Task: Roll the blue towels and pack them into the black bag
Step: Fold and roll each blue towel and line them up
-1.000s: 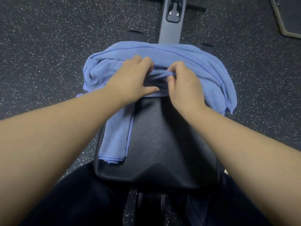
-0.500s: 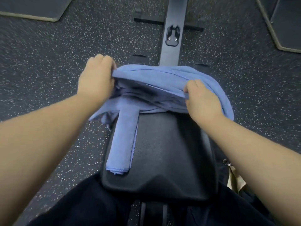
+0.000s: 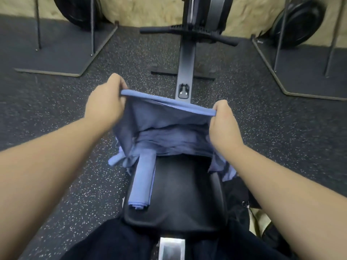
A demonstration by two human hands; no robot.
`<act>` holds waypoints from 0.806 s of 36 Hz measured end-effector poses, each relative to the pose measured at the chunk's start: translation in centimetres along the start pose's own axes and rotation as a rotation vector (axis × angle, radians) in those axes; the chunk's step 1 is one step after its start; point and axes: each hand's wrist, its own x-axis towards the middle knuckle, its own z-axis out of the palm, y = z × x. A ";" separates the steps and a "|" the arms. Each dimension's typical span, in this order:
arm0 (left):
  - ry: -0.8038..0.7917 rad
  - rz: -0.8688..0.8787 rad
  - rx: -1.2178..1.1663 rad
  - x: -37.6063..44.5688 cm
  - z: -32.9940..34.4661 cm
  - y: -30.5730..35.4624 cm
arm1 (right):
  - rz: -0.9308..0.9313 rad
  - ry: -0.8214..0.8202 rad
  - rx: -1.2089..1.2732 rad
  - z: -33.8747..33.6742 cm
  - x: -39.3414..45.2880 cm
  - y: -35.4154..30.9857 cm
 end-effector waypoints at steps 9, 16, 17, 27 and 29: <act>0.068 0.048 -0.031 -0.7 -8.0 4.7 | -0.056 0.080 0.035 -7.4 -2.2 -4.0; 0.110 0.146 -0.023 -2.8 -13.3 7.6 | -0.101 0.119 0.014 -12.7 -4.2 -6.0; 0.111 0.155 -0.014 -3.1 -13.9 7.9 | -0.098 0.119 -0.003 -13.5 -4.5 -6.1; 0.134 0.211 -0.054 -7.4 -18.5 10.7 | -0.093 0.143 -0.054 -19.2 -8.1 -7.2; 0.143 0.220 -0.072 -8.4 -19.3 11.0 | -0.104 0.153 -0.059 -20.0 -9.0 -7.4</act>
